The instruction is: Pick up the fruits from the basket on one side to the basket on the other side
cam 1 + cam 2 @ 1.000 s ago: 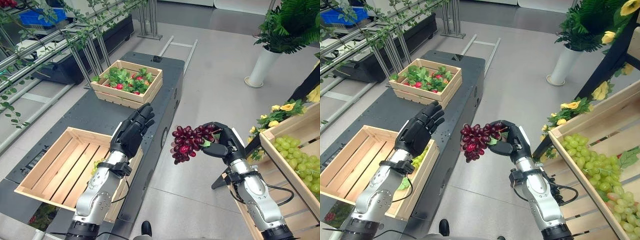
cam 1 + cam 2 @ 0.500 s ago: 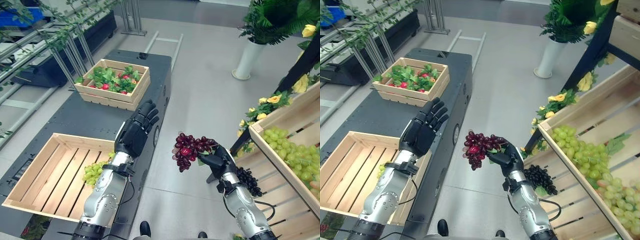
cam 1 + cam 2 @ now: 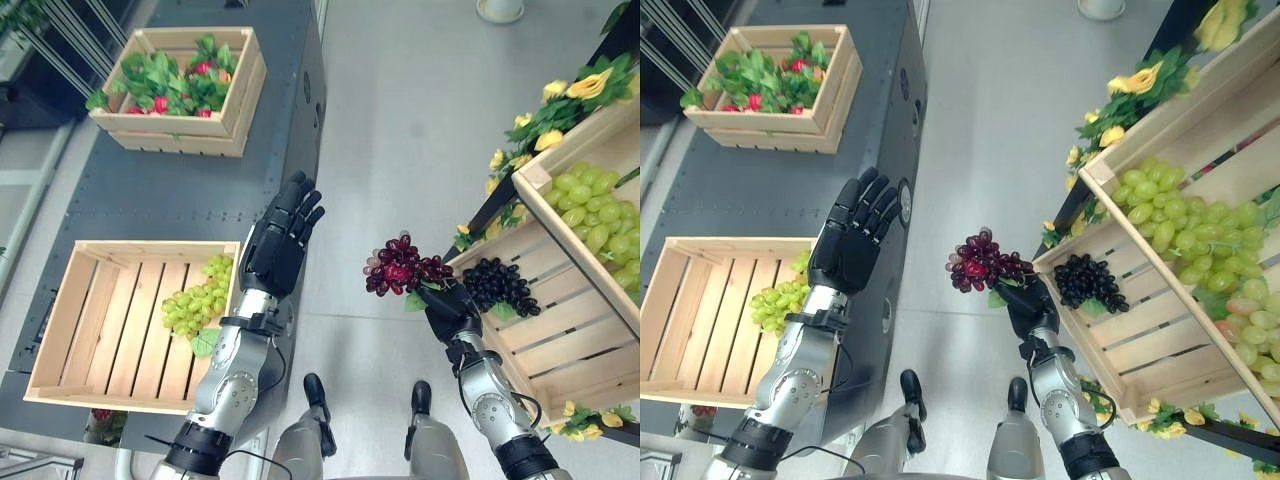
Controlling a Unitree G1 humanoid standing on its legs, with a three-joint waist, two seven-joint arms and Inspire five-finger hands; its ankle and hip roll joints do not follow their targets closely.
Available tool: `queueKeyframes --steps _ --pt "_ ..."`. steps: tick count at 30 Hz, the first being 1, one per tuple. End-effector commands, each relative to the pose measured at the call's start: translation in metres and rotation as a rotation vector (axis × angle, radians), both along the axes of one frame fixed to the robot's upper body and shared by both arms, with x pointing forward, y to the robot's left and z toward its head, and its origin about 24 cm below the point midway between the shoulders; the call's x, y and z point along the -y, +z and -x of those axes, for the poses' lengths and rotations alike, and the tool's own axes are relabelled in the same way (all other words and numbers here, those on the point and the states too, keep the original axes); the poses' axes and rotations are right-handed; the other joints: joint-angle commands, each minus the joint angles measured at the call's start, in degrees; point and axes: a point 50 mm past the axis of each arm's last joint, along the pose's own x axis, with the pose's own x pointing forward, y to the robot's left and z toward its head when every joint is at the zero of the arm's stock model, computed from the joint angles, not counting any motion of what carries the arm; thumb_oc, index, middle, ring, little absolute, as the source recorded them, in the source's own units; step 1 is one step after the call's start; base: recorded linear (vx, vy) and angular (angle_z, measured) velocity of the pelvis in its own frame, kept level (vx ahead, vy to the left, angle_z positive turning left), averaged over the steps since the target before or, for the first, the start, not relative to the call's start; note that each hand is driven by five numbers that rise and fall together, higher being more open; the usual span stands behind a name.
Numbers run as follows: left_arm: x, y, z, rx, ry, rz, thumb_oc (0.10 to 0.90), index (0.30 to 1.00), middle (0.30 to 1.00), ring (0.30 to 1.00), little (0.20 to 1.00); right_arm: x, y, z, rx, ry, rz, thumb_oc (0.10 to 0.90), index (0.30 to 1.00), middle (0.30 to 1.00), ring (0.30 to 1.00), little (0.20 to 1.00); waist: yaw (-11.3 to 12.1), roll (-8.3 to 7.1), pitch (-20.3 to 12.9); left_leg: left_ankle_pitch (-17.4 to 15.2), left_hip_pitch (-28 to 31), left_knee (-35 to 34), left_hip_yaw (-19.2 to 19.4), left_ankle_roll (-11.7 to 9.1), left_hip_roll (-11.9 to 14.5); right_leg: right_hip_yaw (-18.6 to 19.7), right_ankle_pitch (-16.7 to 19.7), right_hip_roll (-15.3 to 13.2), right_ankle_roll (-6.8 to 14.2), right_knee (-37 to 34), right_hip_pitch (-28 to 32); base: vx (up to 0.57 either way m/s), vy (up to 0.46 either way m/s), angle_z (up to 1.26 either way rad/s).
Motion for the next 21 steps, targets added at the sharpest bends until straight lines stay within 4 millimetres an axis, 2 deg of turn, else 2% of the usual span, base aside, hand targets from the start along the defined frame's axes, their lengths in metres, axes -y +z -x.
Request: queueKeyframes --steps 1,2,8,16,21 --pt "0.005 0.052 -0.001 0.311 -0.009 0.091 0.8 0.9 0.9 0.9 0.9 -0.006 0.067 -0.023 0.399 0.024 -0.111 0.4 0.3 0.3 0.3 0.3 -1.5 -0.67 -1.1 -4.7 -7.0 15.3 -1.3 -3.4 1.2 -3.5 -1.5 4.0 -7.1 4.2 -3.1 0.03 -0.035 -0.11" --pt "0.006 0.052 -0.001 0.316 -0.015 0.094 0.8 0.9 0.9 0.9 0.9 -0.005 0.067 -0.023 0.399 0.022 -0.117 0.4 0.3 0.3 0.3 0.3 -1.5 -0.58 -0.9 -5.7 -7.0 16.1 -1.8 -4.1 1.4 -3.3 -2.6 4.1 -6.8 4.7 -2.9 0.03 -0.044 -0.11" --pt "0.013 0.058 -0.001 0.369 -0.065 0.094 0.8 0.9 0.9 0.9 0.9 -0.001 0.065 -0.03 0.395 0.003 -0.172 0.4 0.3 0.3 0.3 0.3 -1.4 -0.85 2.4 -4.0 -11.3 20.8 -2.6 -4.9 3.2 -3.8 -3.1 5.1 -7.6 6.7 -4.7 0.01 -0.058 -0.04" --pt "0.019 0.059 0.0 0.391 -0.104 0.077 0.8 0.9 0.9 0.9 0.9 0.001 0.064 -0.032 0.406 -0.025 -0.237 0.4 0.3 0.3 0.3 0.3 -1.1 -1.69 4.7 -3.7 -13.4 22.3 -2.5 -5.0 4.5 -4.3 -2.6 5.8 -7.7 6.0 -4.8 0.02 -0.045 -0.03" --pt "0.018 0.062 -0.003 0.393 -0.119 0.064 0.8 0.9 0.9 0.9 0.9 0.011 0.067 -0.036 0.428 -0.094 -0.319 0.4 0.3 0.3 0.3 0.3 -0.8 -1.92 5.6 -4.4 -14.7 23.9 -2.2 -4.9 5.2 -4.4 -2.7 5.9 -7.7 6.6 -5.3 0.01 -0.039 0.0"
